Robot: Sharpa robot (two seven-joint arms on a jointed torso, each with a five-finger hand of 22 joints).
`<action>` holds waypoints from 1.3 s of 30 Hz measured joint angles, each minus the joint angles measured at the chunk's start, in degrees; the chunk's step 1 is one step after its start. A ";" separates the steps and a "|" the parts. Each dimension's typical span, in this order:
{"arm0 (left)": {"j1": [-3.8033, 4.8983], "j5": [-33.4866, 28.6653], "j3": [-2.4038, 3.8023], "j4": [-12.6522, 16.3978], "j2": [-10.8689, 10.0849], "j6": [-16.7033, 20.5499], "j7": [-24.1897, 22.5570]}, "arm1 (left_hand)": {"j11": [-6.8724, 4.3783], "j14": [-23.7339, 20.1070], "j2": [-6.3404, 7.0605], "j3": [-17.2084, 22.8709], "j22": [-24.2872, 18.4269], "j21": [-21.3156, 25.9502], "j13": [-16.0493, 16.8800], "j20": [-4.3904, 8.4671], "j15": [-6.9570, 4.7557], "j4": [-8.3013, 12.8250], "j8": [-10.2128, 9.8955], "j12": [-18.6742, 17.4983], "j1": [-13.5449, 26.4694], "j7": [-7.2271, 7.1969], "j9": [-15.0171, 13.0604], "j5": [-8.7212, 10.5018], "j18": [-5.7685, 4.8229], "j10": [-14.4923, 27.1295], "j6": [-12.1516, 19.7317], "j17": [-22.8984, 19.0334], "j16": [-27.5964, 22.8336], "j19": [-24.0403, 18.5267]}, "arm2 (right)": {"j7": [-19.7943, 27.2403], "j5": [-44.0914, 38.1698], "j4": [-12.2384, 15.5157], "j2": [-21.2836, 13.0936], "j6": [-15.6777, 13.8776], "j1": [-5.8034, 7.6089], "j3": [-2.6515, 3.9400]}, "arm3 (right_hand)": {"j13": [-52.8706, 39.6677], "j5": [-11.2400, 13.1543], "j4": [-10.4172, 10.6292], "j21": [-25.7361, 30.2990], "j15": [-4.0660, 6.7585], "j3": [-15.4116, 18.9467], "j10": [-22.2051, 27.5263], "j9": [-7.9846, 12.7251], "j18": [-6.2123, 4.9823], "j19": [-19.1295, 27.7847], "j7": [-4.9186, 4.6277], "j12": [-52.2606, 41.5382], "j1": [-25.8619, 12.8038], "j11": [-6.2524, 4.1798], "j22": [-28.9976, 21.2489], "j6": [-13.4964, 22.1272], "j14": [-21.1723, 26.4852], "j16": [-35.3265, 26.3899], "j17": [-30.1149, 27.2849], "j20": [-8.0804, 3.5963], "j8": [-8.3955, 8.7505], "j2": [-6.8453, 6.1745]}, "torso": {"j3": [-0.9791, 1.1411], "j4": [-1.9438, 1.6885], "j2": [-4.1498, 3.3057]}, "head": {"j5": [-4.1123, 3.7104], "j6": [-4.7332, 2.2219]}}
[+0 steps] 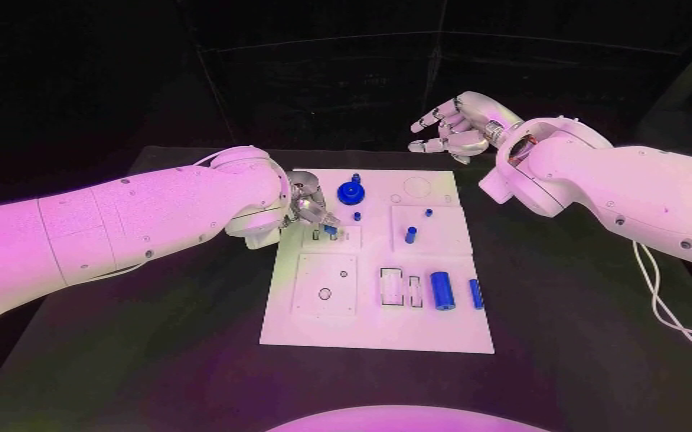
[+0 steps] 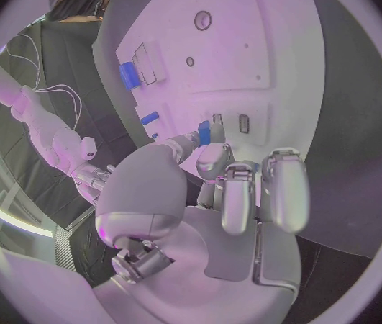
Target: Assemble the parts on the task board
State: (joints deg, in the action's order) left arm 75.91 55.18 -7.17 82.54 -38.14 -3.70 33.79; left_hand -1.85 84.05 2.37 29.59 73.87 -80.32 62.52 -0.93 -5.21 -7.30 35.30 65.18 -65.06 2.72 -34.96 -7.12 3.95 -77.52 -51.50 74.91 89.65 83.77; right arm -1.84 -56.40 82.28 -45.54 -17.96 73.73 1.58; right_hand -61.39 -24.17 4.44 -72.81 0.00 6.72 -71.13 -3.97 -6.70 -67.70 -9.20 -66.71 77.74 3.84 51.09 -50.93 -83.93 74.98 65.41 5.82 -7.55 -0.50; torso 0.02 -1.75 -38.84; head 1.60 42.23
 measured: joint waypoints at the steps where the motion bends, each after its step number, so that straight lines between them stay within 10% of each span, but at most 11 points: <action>1: -0.08 0.13 0.00 0.05 -0.09 0.31 -0.02 | 0.00 0.00 0.07 0.00 0.03 0.00 0.00 0.00 0.00 0.00 0.00 0.00 0.08 0.00 0.00 0.01 0.00 0.00 0.00 0.00 0.00 0.00 | -0.03 0.00 -0.04 0.01 -0.04 0.00 0.00 | 0.94 0.00 0.14 0.57 0.01 0.14 0.60 0.00 -0.50 0.57 0.00 0.80 0.24 -0.03 -0.90 0.00 -0.01 -0.64 -0.77 0.02 -0.04 0.24 | 0.00 0.00 0.00 | 0.00 0.03; 21: -1.79 1.22 -0.09 -2.41 1.69 2.14 0.18 | 0.01 0.00 0.59 0.80 0.22 0.00 0.01 0.00 0.01 0.35 0.23 0.00 0.77 0.09 -0.11 0.24 0.00 0.02 -0.09 0.00 0.00 0.00 | 0.07 0.45 -0.35 0.32 -2.32 -0.01 0.00 | 19.79 -1.79 1.40 11.44 0.73 1.71 11.11 -0.07 -3.13 7.68 0.50 16.86 1.96 -0.19 -16.66 -0.33 1.96 -11.55 -11.99 -0.32 -1.72 0.13 | 0.03 0.29 -0.14 | 0.32 0.32; 39: -1.85 1.66 -0.12 -3.20 2.32 0.78 0.44 | 0.03 0.00 0.57 1.51 0.42 -0.01 -0.14 0.00 0.01 0.75 0.22 0.00 0.96 0.05 -0.21 0.47 0.00 0.03 0.12 0.00 0.00 0.00 | 0.39 1.30 -0.48 0.54 -3.37 -0.01 0.00 | 20.45 -1.79 1.44 11.92 0.73 1.74 11.17 -0.08 -3.12 7.81 0.49 17.02 2.20 -0.25 -17.48 -0.33 1.95 -11.75 -12.16 -0.30 -1.76 -0.11 | 0.06 0.25 -0.14 | 0.19 0.93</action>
State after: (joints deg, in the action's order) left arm 74.07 56.84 -7.28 79.33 -35.82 -2.92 34.23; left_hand -1.82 84.05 2.94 31.10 74.29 -80.33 62.38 -0.93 -5.21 -6.55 35.52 65.18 -64.10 2.77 -35.16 -6.65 3.95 -77.49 -51.38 74.91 89.65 83.77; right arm -1.45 -55.10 81.80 -45.00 -21.34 73.72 1.57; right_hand -40.94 -25.96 5.88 -60.89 0.73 8.47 -59.96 -4.05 -9.82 -59.89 -8.70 -49.69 79.94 3.59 33.61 -51.26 -81.98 63.23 53.25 5.52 -9.30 -0.60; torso 0.08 -1.51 -38.98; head 1.79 43.17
